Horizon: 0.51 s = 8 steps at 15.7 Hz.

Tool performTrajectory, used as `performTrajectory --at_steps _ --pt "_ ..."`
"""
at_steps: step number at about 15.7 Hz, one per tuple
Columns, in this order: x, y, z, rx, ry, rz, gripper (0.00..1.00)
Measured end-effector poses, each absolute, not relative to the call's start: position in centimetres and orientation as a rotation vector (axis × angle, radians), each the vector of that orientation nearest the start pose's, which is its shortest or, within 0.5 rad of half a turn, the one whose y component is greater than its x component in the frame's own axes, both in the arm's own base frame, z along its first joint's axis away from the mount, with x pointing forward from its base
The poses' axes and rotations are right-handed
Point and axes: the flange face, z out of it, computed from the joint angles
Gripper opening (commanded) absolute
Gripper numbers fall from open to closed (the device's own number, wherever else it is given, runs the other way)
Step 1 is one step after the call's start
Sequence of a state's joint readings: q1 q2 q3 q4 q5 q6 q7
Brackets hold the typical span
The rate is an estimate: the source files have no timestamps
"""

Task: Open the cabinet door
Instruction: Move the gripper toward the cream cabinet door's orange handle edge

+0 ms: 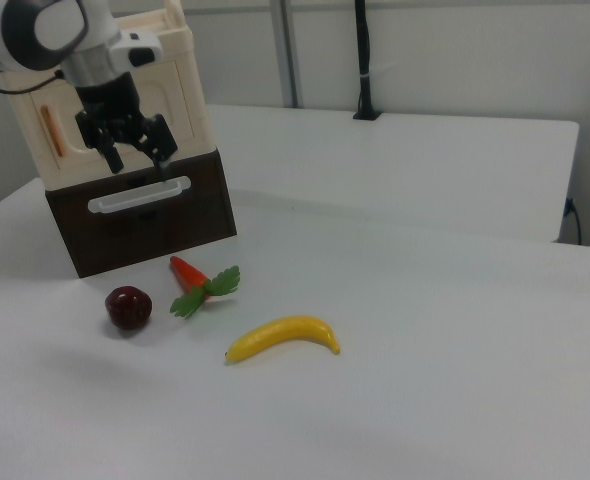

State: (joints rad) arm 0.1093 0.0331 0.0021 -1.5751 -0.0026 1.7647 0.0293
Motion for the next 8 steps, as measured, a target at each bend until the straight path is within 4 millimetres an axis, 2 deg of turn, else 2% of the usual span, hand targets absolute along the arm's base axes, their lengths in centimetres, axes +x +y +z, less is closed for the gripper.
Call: performTrajectory --at_steps 5,8 --pt "58.4 12.7 63.6 -3.052 -0.334 -0.454 1.00" --pt "58.1 16.5 63.7 -2.965 -0.514 -0.506 1.00"
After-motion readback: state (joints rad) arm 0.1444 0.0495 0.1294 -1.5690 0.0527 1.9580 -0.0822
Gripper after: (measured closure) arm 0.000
